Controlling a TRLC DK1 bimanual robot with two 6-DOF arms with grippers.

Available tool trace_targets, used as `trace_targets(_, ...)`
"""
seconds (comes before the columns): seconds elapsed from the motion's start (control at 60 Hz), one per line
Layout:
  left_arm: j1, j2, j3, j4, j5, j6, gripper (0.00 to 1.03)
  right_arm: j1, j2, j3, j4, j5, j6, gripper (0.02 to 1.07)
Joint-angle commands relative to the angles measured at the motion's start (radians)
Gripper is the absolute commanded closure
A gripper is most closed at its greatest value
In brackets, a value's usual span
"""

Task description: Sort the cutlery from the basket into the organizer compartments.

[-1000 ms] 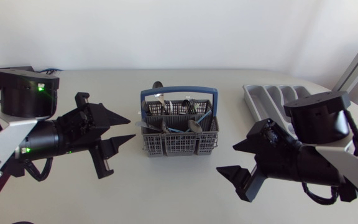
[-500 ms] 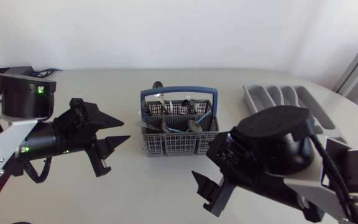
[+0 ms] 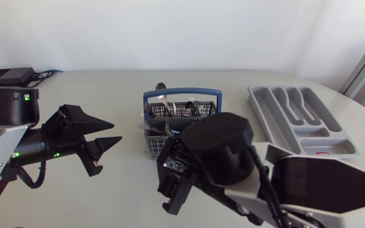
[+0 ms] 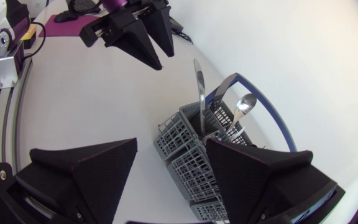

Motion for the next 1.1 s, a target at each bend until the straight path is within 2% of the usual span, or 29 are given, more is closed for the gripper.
trace_targets(0.0, 0.021, 0.014, -0.04, 0.031, 0.027, -0.011, 0.52, 0.026, 0.054, 0.022, 0.057, 0.038, -0.041, 0.34)
trace_targets(0.1, 0.036, 0.026, -0.052, 0.058, 0.047, -0.017, 0.52, 0.04, 0.109, 0.047, 0.103, 0.082, -0.064, 0.45)
trace_targets(0.183, 0.041, 0.048, -0.064, 0.096, 0.047, -0.028, 0.52, 0.055, 0.158, 0.073, 0.129, 0.13, -0.073, 0.48)
trace_targets(0.35, 0.056, 0.08, -0.087, 0.153, 0.055, -0.037, 0.52, 0.078, 0.263, 0.133, 0.162, 0.243, -0.073, 0.48)
trace_targets(0.483, 0.071, 0.087, -0.096, 0.168, 0.081, -0.051, 0.52, 0.078, 0.312, 0.167, 0.165, 0.295, -0.054, 0.48)
trace_targets(0.6, 0.071, 0.094, -0.095, 0.174, 0.101, -0.052, 0.52, 0.074, 0.332, 0.182, 0.181, 0.344, -0.045, 0.54)
trace_targets(0.917, 0.056, 0.109, -0.087, 0.183, 0.101, -0.055, 0.52, 0.032, 0.395, 0.242, 0.178, 0.381, -0.028, 0.54)
trace_targets(0.983, 0.054, 0.109, -0.087, 0.183, 0.101, -0.055, 0.52, 0.023, 0.413, 0.254, 0.177, 0.384, -0.022, 0.61)
trace_targets(1.083, 0.053, 0.11, -0.089, 0.186, 0.102, -0.055, 0.52, 0.009, 0.431, 0.262, 0.175, 0.384, -0.021, 0.66)
